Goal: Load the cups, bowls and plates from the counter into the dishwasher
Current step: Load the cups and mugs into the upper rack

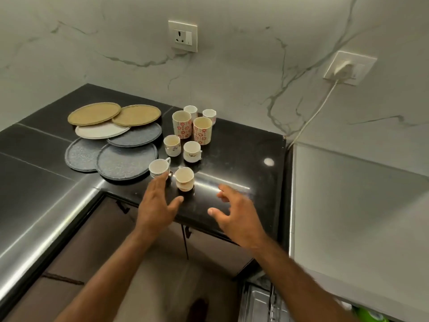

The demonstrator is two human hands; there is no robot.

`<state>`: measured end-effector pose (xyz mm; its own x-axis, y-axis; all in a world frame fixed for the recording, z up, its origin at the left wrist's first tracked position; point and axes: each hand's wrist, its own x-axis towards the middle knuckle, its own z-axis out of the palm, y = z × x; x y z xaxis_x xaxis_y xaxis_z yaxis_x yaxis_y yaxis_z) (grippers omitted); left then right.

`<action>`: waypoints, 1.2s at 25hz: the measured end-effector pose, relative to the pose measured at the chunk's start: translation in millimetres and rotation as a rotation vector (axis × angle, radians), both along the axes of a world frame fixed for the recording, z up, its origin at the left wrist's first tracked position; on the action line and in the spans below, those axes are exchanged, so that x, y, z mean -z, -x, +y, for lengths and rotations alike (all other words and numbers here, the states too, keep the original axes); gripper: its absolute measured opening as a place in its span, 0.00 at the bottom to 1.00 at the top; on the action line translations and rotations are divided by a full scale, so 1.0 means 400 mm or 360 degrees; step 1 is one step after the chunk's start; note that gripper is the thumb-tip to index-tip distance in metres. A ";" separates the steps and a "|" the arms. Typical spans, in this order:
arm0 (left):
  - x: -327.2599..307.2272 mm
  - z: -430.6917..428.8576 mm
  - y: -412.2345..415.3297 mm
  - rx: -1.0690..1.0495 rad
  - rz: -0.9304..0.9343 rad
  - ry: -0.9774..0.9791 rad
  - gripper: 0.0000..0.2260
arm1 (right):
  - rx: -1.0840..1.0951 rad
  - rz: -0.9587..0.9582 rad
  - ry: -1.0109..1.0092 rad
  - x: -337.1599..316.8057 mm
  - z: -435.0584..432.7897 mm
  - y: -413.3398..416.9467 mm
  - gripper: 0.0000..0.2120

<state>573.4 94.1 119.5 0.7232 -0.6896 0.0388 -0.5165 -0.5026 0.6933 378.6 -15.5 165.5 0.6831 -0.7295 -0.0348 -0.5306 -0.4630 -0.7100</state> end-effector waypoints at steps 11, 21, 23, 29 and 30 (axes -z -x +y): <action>0.172 -0.157 -0.278 -0.0357 0.0214 -0.0068 0.48 | 0.0327 0.0096 -0.0498 0.226 -0.125 -0.411 0.43; 0.160 -0.186 -0.268 -0.0386 0.0258 0.0156 0.29 | 0.0351 0.0000 -0.0555 0.246 -0.154 -0.404 0.32; 0.142 -0.181 -0.238 -0.0341 0.0291 0.0215 0.28 | 0.0354 -0.0047 -0.0595 0.221 -0.156 -0.358 0.30; 0.058 -0.160 -0.070 -0.0078 0.0499 0.0427 0.29 | 0.0389 -0.0212 -0.0621 0.139 -0.125 -0.123 0.31; 0.036 -0.158 -0.032 -0.0015 0.0527 0.0456 0.29 | 0.0384 -0.0232 -0.0618 0.121 -0.115 -0.073 0.32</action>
<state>586.2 30.7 105.2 0.7350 -0.6780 -0.0073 -0.2394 -0.2696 0.9327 407.7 -61.5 117.2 0.5138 -0.8199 -0.2526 -0.4726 -0.0248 -0.8809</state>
